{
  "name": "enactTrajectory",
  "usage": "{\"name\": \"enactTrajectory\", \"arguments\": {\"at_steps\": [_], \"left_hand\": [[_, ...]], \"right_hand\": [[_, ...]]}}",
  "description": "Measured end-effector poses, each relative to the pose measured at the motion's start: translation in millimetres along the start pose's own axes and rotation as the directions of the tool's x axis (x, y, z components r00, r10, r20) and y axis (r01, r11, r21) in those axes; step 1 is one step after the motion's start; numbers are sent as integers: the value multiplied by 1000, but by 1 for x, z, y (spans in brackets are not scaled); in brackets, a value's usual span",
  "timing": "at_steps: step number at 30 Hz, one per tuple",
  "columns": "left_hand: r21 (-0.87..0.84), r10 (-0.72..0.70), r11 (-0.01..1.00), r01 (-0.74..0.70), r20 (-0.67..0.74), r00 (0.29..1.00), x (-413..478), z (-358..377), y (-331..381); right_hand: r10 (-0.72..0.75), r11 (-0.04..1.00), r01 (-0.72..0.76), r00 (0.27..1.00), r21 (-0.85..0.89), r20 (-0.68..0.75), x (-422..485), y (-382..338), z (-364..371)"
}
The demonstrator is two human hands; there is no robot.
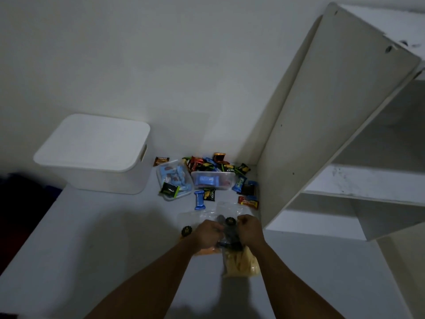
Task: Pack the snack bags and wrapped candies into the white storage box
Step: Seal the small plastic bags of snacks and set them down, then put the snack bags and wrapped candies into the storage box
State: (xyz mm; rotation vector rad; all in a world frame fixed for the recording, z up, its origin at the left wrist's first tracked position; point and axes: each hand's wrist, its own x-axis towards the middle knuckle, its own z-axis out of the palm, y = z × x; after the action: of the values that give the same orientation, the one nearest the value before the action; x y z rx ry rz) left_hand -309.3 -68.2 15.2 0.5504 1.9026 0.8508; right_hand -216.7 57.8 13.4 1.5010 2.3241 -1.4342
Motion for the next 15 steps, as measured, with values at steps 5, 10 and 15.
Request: {"name": "enactTrajectory", "arguments": {"at_steps": [5, 10, 15], "left_hand": [[96, 64, 995, -40, -259, 964, -15, -35, 14], [216, 186, 973, -79, -541, 820, -38, -120, 7], [311, 251, 950, -7, -751, 610, -63, -213, -1]], "right_hand": [[-157, 988, 157, 987, 10, 41, 10, -41, -6], [-316, 948, 318, 937, 16, 146, 25, -113, 28], [-429, 903, 412, 874, 118, 230, 19, -178, 91]]}}
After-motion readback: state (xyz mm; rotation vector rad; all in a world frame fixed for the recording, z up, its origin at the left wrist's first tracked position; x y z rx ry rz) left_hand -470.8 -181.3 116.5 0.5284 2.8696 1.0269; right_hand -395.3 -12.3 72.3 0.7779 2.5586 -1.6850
